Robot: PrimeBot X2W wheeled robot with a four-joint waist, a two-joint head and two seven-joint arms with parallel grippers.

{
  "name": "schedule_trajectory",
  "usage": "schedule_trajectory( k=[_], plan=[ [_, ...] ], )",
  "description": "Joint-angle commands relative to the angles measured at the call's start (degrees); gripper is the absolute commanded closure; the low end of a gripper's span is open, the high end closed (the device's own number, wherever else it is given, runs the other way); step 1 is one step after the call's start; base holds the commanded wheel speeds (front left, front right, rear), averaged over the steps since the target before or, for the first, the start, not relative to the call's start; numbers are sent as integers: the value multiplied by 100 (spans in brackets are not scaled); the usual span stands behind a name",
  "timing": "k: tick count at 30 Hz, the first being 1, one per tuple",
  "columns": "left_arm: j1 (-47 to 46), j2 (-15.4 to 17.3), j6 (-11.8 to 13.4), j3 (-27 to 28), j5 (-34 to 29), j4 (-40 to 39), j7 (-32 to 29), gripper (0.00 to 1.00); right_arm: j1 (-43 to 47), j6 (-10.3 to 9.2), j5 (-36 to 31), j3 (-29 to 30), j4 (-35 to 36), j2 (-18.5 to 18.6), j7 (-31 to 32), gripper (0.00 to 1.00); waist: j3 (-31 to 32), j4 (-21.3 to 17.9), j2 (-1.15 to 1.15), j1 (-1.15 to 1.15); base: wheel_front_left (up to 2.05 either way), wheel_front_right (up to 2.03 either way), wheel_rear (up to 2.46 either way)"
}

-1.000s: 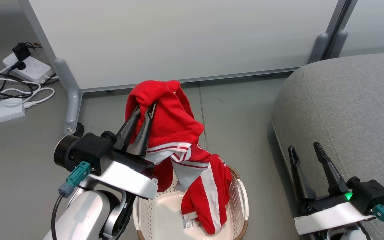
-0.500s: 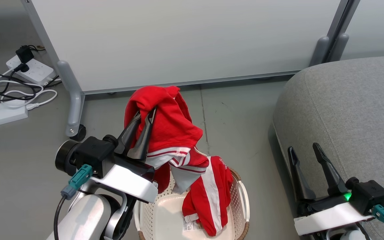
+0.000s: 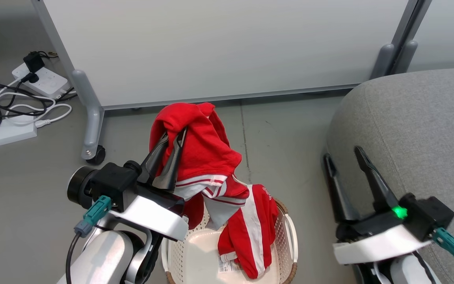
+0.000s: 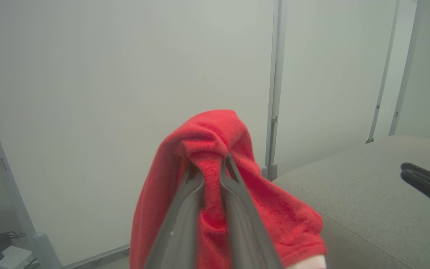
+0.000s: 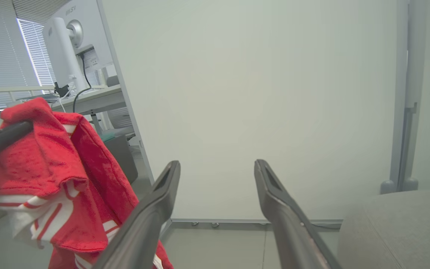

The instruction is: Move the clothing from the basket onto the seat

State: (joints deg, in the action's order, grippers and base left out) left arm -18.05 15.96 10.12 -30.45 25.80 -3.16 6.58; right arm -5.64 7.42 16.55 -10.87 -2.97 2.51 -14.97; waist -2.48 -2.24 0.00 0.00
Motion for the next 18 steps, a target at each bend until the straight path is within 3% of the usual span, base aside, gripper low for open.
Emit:
schedule_trajectory(
  k=[1,6,7,10,14,18],
  plan=[
    [-76,26,-17,10,27,2,39,100,-148,13,38,-132,127,22,47,0,-17,20,0,0,0,0,0],
    [-133,-1,-38,-46,3,7,53,100,-513,12,135,-871,505,23,274,0,-49,101,0,0,0,0,0],
    [-188,-40,-87,-122,-17,44,60,100,-691,12,237,-1442,662,27,501,0,-64,215,0,0,0,0,0],
    [-251,-78,-103,-175,-39,58,69,100,-788,12,322,-1739,622,62,630,0,-66,292,0,0,0,0,0],
    [-301,-135,-143,-288,-62,8,95,100,-1130,12,527,-2030,-18,106,640,0,-102,413,0,0,0,0,0],
    [-389,-228,-241,-497,-104,-26,77,100,-1727,12,855,-2568,-1097,67,401,0,-125,545,0,0,0,0,0]
  ],
)
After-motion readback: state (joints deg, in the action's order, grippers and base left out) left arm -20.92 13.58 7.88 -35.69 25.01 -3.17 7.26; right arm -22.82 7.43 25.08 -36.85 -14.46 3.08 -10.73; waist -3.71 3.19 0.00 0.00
